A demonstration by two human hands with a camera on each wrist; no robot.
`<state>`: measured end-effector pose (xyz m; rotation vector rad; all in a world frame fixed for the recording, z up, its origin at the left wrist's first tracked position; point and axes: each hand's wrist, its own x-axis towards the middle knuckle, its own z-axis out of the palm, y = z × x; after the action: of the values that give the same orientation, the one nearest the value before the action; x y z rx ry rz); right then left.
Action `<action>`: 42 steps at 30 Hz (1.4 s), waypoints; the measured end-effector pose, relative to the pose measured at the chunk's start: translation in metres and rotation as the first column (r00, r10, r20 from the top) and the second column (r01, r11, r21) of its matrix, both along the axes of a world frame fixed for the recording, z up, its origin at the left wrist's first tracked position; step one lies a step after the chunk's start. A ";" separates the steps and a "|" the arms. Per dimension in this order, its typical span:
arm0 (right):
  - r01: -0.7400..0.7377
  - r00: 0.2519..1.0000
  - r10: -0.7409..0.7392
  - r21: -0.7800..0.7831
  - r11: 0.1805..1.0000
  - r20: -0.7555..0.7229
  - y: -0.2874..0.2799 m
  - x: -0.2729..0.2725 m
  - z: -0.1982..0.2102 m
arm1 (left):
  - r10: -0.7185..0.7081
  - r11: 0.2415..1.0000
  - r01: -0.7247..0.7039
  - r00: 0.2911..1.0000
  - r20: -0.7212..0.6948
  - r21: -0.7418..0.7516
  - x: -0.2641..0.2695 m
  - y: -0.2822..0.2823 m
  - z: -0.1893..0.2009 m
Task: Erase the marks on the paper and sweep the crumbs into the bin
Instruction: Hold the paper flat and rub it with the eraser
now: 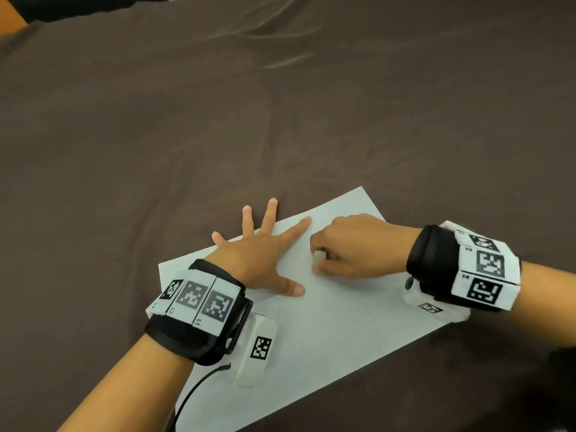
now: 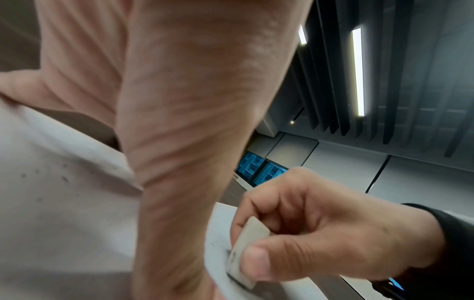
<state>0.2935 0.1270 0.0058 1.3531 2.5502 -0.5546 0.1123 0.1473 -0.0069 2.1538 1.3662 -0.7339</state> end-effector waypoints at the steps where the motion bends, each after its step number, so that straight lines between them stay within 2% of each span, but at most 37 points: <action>1: -0.015 1.000 0.015 0.017 1.000 -0.006 -0.003 -0.001 -0.002 | -0.001 1.000 0.001 1.000 0.001 0.002 0.000 0.000 0.000; 4: -0.142 0.990 0.142 -0.022 0.990 -0.015 -0.023 -0.008 -0.005 | -0.001 1.000 0.001 1.000 -0.001 0.004 -0.001 0.000 -0.001; 8: 0.047 0.998 -0.048 0.013 0.999 0.049 0.004 0.013 0.006 | 0.002 1.000 -0.002 1.000 0.003 0.000 -0.001 0.000 0.000; 9: 0.049 0.997 -0.051 0.027 0.998 0.054 0.004 0.015 0.005 | 0.004 1.000 -0.004 1.000 0.006 -0.001 -0.001 -0.001 -0.001; 13: -0.136 0.990 0.138 -0.066 0.988 0.018 -0.025 0.000 0.001 | 0.001 1.000 -0.001 1.000 -0.001 0.000 -0.001 0.000 -0.001; 17: 0.028 1.000 -0.027 -0.029 0.999 0.016 -0.001 0.015 0.005 | 0.000 1.000 0.001 1.000 -0.004 0.011 -0.001 0.000 -0.001; 22: -0.097 0.995 0.098 -0.048 0.994 0.020 -0.016 0.008 0.000 | -0.003 1.000 0.003 1.000 -0.007 0.015 -0.001 0.000 -0.002; 26: 0.044 0.999 -0.044 -0.011 0.999 0.013 0.005 0.020 0.003 | 0.004 1.000 -0.004 1.000 0.001 0.008 0.000 0.000 0.001; 28: 0.024 1.000 -0.024 0.019 1.000 0.011 0.003 0.022 0.000 | -0.019 0.998 0.018 1.000 0.019 0.052 -0.001 -0.002 0.002; 32: 0.004 1.000 -0.004 0.048 0.999 0.001 -0.001 0.020 -0.003 | -0.191 0.956 0.152 0.972 0.139 0.251 0.002 -0.022 0.000; 35: -0.006 1.000 0.005 0.052 0.999 0.026 0.002 0.020 0.001 | -0.165 0.961 0.104 0.960 0.228 0.256 0.009 -0.040 -0.008; 40: -0.172 0.984 0.171 0.008 0.985 0.042 -0.028 0.006 0.001 | -0.159 0.952 0.102 0.971 0.179 0.288 0.012 -0.047 -0.016; 42: -0.152 0.987 0.152 -0.012 0.988 0.059 -0.021 0.007 0.006 | -0.168 0.951 0.116 0.972 0.164 0.285 0.011 -0.047 -0.015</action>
<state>0.3006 0.1055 0.0121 1.1420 2.5722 -0.4872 0.1232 0.1002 -0.0221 2.4884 1.2858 -0.3972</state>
